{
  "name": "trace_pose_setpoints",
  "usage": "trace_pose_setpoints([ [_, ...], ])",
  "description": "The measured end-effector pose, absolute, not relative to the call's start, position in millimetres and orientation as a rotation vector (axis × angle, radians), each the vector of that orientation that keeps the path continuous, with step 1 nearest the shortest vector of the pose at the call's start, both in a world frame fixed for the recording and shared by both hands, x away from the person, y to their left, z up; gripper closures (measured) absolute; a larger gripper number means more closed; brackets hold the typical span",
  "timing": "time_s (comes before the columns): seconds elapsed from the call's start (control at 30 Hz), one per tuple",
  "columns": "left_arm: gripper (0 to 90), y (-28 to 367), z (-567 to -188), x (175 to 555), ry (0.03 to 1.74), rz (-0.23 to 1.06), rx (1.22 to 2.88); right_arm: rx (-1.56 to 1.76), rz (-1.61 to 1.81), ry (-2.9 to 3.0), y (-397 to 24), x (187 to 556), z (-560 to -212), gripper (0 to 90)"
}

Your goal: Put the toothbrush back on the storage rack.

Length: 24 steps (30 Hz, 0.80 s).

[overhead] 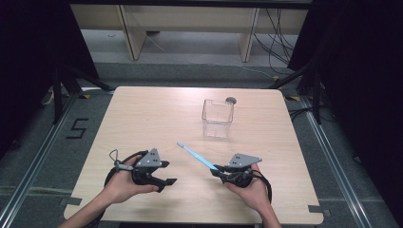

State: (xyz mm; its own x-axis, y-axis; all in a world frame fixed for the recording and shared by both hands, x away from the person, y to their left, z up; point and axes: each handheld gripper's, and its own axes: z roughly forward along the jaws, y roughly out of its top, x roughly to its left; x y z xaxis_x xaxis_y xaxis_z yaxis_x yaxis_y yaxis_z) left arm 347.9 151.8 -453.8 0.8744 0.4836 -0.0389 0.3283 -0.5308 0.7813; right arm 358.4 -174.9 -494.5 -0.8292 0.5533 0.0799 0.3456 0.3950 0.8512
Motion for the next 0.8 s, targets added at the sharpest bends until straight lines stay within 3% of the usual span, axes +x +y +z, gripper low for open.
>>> trace_pose_setpoints([
  [0.27, 33.1, 174.6, -479.7, 353.9, 0.767, 0.219, 1.939, 0.812, 1.517, 2.302, -171.6, 358.8, -490.9, 79.0],
  [0.8, 33.2, 187.1, -487.8, 362.5, 0.865, 0.187, 1.797, 0.762, 1.549, 2.279, -154.4, 353.8, -490.5, 79.0],
])
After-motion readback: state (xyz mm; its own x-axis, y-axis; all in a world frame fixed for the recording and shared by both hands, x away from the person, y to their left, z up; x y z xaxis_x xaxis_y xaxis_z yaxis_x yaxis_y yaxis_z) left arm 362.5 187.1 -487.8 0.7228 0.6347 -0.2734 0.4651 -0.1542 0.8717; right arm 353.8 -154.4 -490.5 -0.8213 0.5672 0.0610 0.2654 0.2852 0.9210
